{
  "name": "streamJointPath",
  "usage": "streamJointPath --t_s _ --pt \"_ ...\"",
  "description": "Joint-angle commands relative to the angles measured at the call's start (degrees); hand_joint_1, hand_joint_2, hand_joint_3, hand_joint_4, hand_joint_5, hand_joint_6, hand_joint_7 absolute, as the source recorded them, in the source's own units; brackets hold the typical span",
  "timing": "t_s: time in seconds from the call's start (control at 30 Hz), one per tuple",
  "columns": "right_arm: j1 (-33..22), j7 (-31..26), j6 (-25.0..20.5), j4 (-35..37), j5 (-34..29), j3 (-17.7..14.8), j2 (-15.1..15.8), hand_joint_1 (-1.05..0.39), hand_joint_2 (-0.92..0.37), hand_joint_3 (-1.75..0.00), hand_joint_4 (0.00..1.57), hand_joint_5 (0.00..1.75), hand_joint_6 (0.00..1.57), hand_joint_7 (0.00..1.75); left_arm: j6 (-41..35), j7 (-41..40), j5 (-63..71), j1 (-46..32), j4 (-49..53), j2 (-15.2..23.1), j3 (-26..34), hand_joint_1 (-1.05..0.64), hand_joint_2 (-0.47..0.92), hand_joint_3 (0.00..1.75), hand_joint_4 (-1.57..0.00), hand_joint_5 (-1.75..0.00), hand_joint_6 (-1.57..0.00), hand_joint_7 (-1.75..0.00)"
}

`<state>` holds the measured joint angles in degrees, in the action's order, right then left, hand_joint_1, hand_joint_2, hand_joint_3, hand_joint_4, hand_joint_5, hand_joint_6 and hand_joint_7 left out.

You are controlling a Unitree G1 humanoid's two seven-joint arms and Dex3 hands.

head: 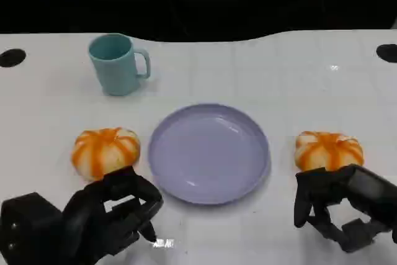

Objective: Grasp the bread from the table and place it into the plate.

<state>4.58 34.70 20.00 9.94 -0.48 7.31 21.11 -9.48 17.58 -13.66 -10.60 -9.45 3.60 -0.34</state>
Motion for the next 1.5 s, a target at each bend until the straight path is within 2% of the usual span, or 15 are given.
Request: streamJointPath --t_s 0.03,0.93,1.1,1.2,1.43,1.5 --pt "0.4 0.0 0.8 0.8 -0.1 -0.3 1.0 -0.05 -0.53 -1.12 0.69 1.71 0.73 1.31 0.6 0.0 0.0 -0.1 0.2 0.5 0.3 -0.51 0.92 0.28 -0.72 -1.75 -0.73 -1.39" --pt "0.7 0.0 2.2 1.9 0.4 -0.5 0.8 -0.04 -0.54 -1.12 0.69 1.69 0.73 1.31 1.0 0.0 -0.2 0.0 0.6 0.4 0.4 -0.53 0.92 0.26 -0.72 -1.75 -0.73 -1.39" --pt "0.9 -0.4 1.9 2.1 1.3 -1.1 0.4 -0.04 -0.54 -1.11 0.70 1.50 0.73 1.16 1.1 0.2 -0.2 0.2 1.0 0.5 0.4 -0.53 0.92 0.26 -0.72 -1.75 -0.73 -1.39" --pt "0.6 -0.4 1.3 1.7 2.1 -1.5 0.3 -0.04 -0.56 -1.05 0.68 1.40 0.72 1.04 1.3 0.1 -0.1 0.3 1.3 0.5 0.5 -0.53 0.92 0.26 -0.72 -1.75 -0.73 -1.39" --pt "0.3 -1.6 1.7 0.0 1.6 -2.3 0.7 -0.16 -0.64 -0.73 0.61 1.25 0.70 0.79 1.6 0.1 0.0 0.4 1.8 0.5 0.5 -0.51 0.92 0.27 -0.74 -1.75 -0.74 -1.38" --pt "0.3 -2.4 2.7 -0.5 0.9 -2.6 1.0 -0.19 -0.71 -0.56 0.60 1.19 0.71 0.66 1.9 0.1 0.2 0.4 1.8 0.6 0.4 -0.52 0.92 0.27 -0.73 -1.75 -0.74 -1.38"
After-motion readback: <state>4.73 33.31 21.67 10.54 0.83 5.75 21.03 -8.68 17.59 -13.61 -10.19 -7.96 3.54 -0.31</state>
